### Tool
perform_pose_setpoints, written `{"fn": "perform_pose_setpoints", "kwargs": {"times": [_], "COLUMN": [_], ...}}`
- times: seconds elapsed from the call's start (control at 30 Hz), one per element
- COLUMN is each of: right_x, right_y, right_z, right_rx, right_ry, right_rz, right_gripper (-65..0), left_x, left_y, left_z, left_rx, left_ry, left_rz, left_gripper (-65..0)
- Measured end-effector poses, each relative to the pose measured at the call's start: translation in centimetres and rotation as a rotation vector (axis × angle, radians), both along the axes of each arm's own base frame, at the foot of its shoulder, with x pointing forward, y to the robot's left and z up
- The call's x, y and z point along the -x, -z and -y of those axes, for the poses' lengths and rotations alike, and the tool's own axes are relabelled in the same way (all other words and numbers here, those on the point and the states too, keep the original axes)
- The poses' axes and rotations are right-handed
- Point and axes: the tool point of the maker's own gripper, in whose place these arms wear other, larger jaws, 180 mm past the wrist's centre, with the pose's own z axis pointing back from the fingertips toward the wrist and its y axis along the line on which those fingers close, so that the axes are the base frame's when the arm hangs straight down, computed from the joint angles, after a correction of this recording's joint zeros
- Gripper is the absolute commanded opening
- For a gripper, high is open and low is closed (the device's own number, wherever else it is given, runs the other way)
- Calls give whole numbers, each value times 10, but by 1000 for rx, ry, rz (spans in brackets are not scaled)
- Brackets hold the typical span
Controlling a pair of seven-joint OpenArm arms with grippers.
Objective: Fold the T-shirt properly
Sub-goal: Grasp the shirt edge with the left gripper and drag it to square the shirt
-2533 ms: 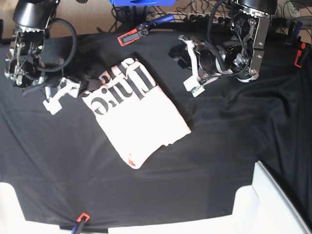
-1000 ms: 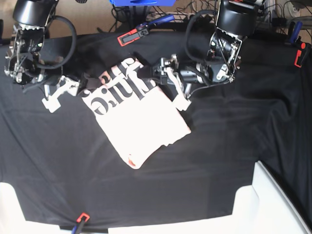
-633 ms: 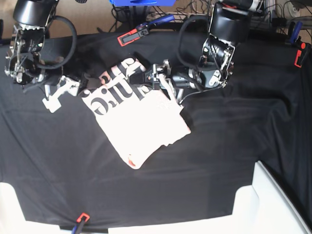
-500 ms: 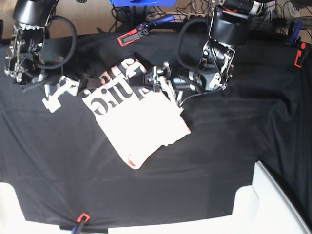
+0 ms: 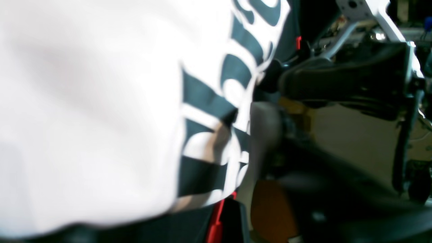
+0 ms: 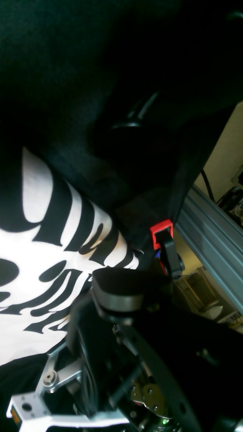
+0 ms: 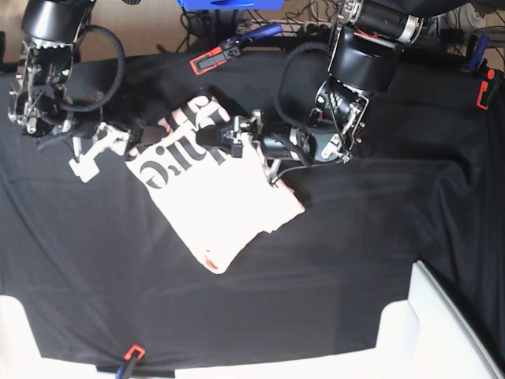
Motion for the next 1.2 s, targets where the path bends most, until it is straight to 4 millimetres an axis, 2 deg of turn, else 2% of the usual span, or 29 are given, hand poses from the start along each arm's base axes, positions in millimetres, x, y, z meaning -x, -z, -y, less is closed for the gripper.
{"fn": "perform_pose_setpoints", "kwargs": {"times": [0.07, 0.1, 0.23, 0.6, 0.83, 1.2], "right_x": [0, 0, 0, 0, 0, 7], "right_y": [0, 0, 0, 0, 0, 3], "right_z": [1, 2, 2, 2, 2, 1], "right_rx": [3, 5, 4, 5, 4, 2], "right_ry": [1, -1, 0, 0, 0, 0], "right_rz": [1, 0, 0, 0, 0, -14], "right_gripper": [-176, -176, -176, -176, -176, -176], "left_x": [1, -1, -3, -13, -25, -53], "left_y": [3, 4, 6, 14, 20, 12], "left_z": [-1, -2, -9, -64, -115, -118], "left_rx": [2, 7, 2, -92, -233, -328], "left_ry": [-5, -12, -19, -36, -17, 56], "left_rz": [-18, -28, -28, -8, 24, 101], "left_gripper": [-635, -650, -650, -650, -650, -650]}}
